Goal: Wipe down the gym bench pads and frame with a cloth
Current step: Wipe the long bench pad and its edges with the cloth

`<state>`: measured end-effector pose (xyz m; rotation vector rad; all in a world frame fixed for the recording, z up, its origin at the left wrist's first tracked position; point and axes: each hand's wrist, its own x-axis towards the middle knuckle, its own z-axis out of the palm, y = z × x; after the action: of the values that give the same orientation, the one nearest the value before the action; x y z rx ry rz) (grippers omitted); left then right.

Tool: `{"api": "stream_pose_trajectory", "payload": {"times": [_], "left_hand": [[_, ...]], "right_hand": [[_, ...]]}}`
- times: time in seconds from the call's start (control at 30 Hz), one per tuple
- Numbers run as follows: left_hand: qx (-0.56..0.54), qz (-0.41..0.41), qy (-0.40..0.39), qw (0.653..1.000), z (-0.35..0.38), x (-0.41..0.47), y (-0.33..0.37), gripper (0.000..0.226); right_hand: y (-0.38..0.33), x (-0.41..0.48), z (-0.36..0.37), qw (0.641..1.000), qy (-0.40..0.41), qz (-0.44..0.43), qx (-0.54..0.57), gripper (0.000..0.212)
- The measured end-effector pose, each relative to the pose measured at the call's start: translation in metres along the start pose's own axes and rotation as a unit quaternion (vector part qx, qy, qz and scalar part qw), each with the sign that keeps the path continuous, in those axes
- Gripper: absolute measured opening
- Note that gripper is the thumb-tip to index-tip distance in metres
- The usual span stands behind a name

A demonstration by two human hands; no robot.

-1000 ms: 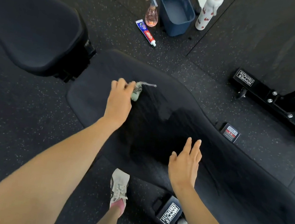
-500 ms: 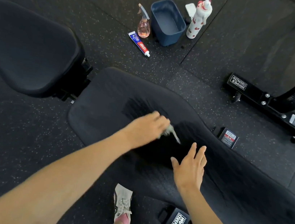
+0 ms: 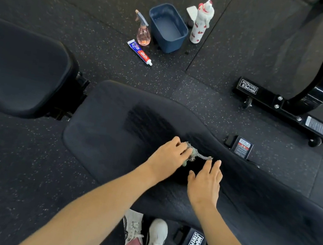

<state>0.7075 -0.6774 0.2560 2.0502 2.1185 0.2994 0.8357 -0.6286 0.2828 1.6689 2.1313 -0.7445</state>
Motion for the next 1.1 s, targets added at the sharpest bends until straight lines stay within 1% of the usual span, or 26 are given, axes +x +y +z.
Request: {"api": "stream_pose_trajectory", "payload": {"times": [0.07,0.1,0.13,0.17,0.2,0.23,0.3,0.37,0.4,0.43,0.47,0.53,0.57,0.63,0.67,0.7,0.73,0.8,0.87,0.93,1.0,1.03,1.07,1.1], "left_hand": [[0.062,0.083,-0.002,0.995,-0.008,0.005,-0.021,0.048],[0.08,0.094,0.011,0.992,-0.01,0.007,-0.038,0.046],[0.077,0.071,0.021,0.994,-0.014,0.01,-0.055,0.043],[0.058,0.01,0.022,0.998,-0.017,0.01,-0.073,0.041],[0.036,-0.071,0.02,0.997,-0.021,0.01,-0.088,0.045],[0.02,-0.15,0.011,0.988,-0.024,0.009,-0.098,0.053],[-0.008,-0.272,-0.009,0.962,-0.024,0.009,-0.094,0.06],[-0.039,-0.361,0.016,0.932,-0.023,0.017,-0.068,0.06],[-0.053,-0.379,0.029,0.924,-0.021,0.021,-0.053,0.059],[-0.065,-0.367,0.029,0.928,-0.014,0.023,-0.037,0.059],[-0.074,-0.323,0.024,0.943,-0.007,0.024,-0.022,0.06],[-0.07,-0.184,-0.019,0.98,-0.001,0.018,-0.003,0.063],[-0.062,-0.12,-0.038,0.99,-0.001,0.014,-0.001,0.064],[-0.034,-0.01,-0.055,0.998,-0.007,0.009,-0.01,0.067],[-0.02,0.022,-0.058,0.998,-0.01,0.01,-0.02,0.066],[-0.013,0.026,-0.055,0.998,-0.012,0.011,-0.032,0.063],[-0.017,0.001,-0.05,0.999,-0.013,0.013,-0.045,0.06],[-0.04,-0.093,-0.034,0.994,-0.014,0.017,-0.073,0.059],[-0.027,-0.186,-0.016,0.982,-0.015,0.021,-0.087,0.059],[-0.032,-0.282,0.015,0.959,-0.012,0.028,-0.078,0.059],[-0.066,-0.367,0.061,0.926,-0.01,0.04,-0.054,0.059],[-0.084,-0.377,0.08,0.919,-0.005,0.045,-0.039,0.059],[-0.101,-0.358,0.093,0.924,0.0,0.05,-0.023,0.058],[-0.116,-0.313,0.101,0.937,0.006,0.053,-0.007,0.055]], "right_hand": [[0.002,0.001,-0.004,1.0,0.001,0.004,0.005,0.071],[0.002,0.002,-0.005,1.0,0.0,0.006,0.008,0.071],[0.002,0.002,-0.007,1.0,-0.002,0.006,0.009,0.071],[0.001,0.002,-0.008,1.0,-0.003,0.006,0.011,0.071],[0.001,0.003,-0.009,1.0,-0.005,0.005,0.012,0.07],[0.0,0.003,-0.009,1.0,-0.006,0.003,0.011,0.07],[-0.001,0.005,-0.009,1.0,-0.011,-0.003,0.006,0.068],[-0.002,0.005,-0.008,1.0,-0.023,-0.004,0.002,0.066],[-0.003,0.005,-0.007,1.0,-0.029,-0.003,0.001,0.065],[-0.004,0.005,-0.005,0.999,-0.034,-0.003,0.002,0.065],[-0.004,0.004,-0.005,0.999,-0.036,-0.003,0.002,0.065],[-0.005,0.004,-0.005,0.999,-0.036,-0.002,0.004,0.064],[-0.006,0.004,-0.005,0.999,-0.034,-0.001,0.005,0.063],[-0.006,0.005,-0.007,0.999,-0.031,-0.001,0.004,0.06],[-0.006,0.005,-0.008,1.0,-0.031,-0.002,0.002,0.059],[-0.005,0.005,-0.009,1.0,-0.031,-0.004,0.002,0.06],[-0.004,0.005,-0.011,0.999,-0.032,-0.005,0.006,0.06],[-0.003,0.006,-0.014,0.999,-0.034,-0.007,0.017,0.061],[-0.001,0.007,-0.016,0.999,-0.029,-0.01,0.021,0.06],[0.001,0.009,-0.017,1.0,-0.018,-0.012,0.022,0.059],[0.003,0.01,-0.017,0.999,-0.007,-0.009,0.032,0.059],[0.004,0.011,-0.018,0.999,-0.002,-0.008,0.035,0.059],[0.006,0.012,-0.018,0.999,0.003,-0.009,0.034,0.059],[0.008,0.013,-0.019,0.999,0.009,-0.012,0.031,0.059]]}}
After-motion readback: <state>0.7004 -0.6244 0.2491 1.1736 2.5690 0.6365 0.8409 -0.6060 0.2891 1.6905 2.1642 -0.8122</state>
